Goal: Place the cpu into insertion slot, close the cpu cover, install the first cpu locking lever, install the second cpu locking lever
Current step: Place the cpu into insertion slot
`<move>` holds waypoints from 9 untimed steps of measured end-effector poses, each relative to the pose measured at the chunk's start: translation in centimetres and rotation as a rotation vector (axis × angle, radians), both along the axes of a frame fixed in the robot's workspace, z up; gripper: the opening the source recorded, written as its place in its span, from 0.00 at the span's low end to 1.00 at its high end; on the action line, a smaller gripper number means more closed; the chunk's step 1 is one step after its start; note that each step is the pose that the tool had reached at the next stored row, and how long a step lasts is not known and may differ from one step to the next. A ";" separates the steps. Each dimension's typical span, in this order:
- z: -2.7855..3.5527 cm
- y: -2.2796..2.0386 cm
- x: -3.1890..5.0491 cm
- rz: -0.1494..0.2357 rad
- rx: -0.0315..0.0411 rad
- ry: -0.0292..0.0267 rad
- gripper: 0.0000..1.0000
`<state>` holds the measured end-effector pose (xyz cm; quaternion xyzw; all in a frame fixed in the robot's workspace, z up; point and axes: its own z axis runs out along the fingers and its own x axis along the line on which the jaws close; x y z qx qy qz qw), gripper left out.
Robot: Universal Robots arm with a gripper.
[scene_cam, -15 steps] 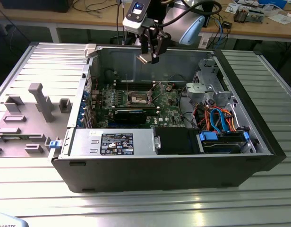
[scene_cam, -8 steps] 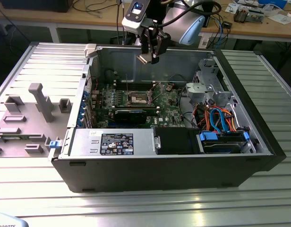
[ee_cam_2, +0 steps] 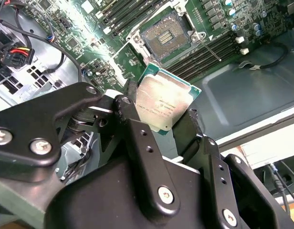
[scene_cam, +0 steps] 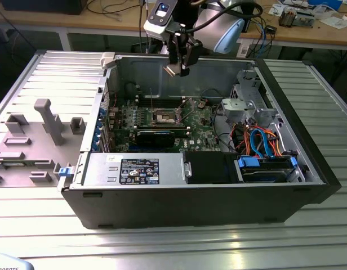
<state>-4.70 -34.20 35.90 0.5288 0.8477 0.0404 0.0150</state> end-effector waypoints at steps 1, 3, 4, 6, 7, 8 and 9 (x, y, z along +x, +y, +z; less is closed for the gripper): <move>-0.01 0.00 0.00 -0.014 0.0000 0.0000 0.54; -0.01 0.00 0.00 -0.026 0.0000 0.0000 0.54; -0.01 0.00 0.00 -0.028 0.0000 0.0000 0.54; -0.01 0.00 0.00 -0.029 0.0000 0.0000 0.54; -0.01 0.00 0.00 -0.030 0.0000 0.0000 0.54; -0.01 0.00 0.00 -0.032 0.0000 0.0000 0.54; -0.01 0.00 0.00 -0.033 0.0000 0.0000 0.54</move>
